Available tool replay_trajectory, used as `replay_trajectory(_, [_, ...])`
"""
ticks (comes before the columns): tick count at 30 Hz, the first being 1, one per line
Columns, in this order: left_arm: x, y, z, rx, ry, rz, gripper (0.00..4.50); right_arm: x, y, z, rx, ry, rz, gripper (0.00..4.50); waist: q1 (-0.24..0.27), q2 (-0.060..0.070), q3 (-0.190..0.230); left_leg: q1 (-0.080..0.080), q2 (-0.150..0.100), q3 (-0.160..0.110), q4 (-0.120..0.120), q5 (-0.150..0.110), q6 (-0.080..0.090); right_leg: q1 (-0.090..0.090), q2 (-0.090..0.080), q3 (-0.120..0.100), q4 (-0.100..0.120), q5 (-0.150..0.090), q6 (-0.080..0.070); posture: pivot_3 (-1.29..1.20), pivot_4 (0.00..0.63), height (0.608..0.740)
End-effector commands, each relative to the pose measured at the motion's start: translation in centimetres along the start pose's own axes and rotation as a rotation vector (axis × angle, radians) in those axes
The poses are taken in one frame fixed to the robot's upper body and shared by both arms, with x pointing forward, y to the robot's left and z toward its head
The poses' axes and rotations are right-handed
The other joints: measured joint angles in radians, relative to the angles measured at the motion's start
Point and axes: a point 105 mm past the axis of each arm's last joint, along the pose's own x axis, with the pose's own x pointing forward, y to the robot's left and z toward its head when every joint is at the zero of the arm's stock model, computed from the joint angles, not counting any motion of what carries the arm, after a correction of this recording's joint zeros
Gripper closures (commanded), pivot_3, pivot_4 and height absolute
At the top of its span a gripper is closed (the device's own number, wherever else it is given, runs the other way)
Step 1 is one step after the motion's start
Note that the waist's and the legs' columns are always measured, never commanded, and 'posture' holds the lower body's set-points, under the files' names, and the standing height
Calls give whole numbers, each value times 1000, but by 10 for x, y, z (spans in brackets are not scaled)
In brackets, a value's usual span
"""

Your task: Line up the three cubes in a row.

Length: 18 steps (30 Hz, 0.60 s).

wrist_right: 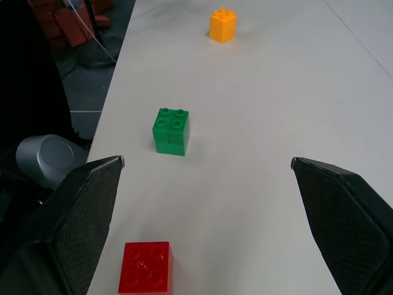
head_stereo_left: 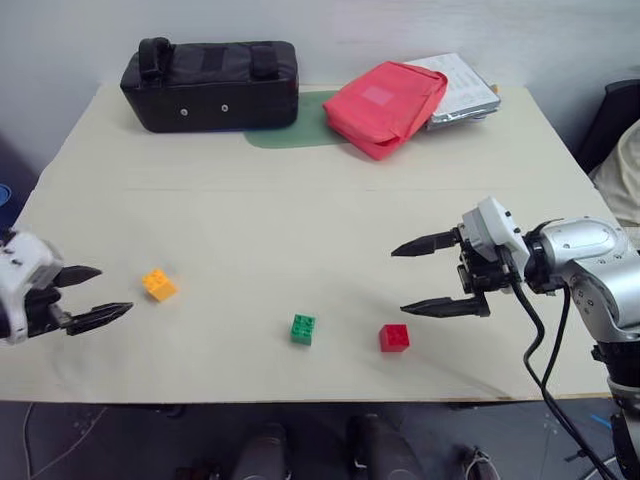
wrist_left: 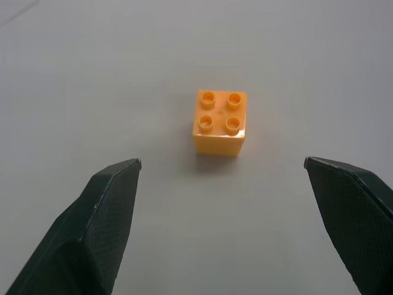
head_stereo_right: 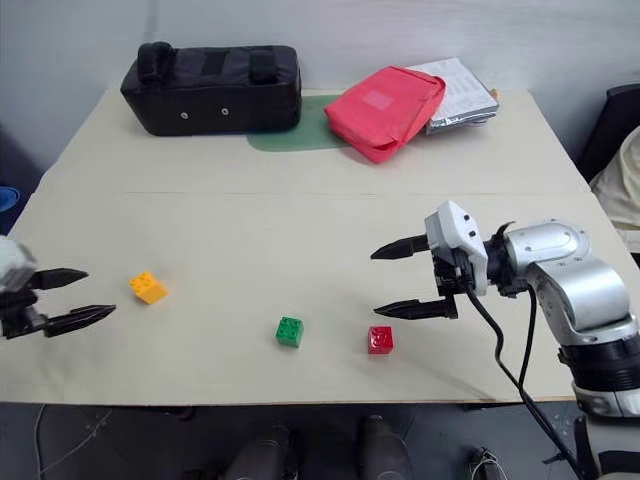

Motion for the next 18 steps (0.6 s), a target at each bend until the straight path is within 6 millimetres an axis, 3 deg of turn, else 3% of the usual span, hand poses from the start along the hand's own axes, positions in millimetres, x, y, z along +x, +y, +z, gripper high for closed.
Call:
replay_trajectory(1, [16, 12, -3, 34, 52, -34, 18, -3, 8, 17, -50, -27, -18, 0, 3, 0, 0, 0, 0, 0, -2, 0, -1, -1, 0, 0, 0, 0, 0, 0, 150, 740])
replay_trajectory(7, [46, 26, 2, 93, 87, -54, 18, -2, 15, 22, -48, -42, -44, 0, 6, -1, 0, -17, 1, 3, 11, 2, -1, -18, 2, -3, 16, 0, 0, 0, 150, 740])
replay_trajectory(13, [65, 26, 6, 115, 83, -98, 18, -3, 18, 20, -37, -37, -62, 0, 7, -2, -1, -16, 0, 8, 16, 2, 5, -16, 0, -2, 17, 3, 5, 0, 150, 740])
replay_trajectory(18, [72, 21, 13, 106, 49, -138, 1208, -2, 17, 19, -31, -35, -72, 0, 7, -2, -1, -15, -1, 7, 15, 3, 4, -16, -1, -1, 18, 3, 5, 0, 150, 740])
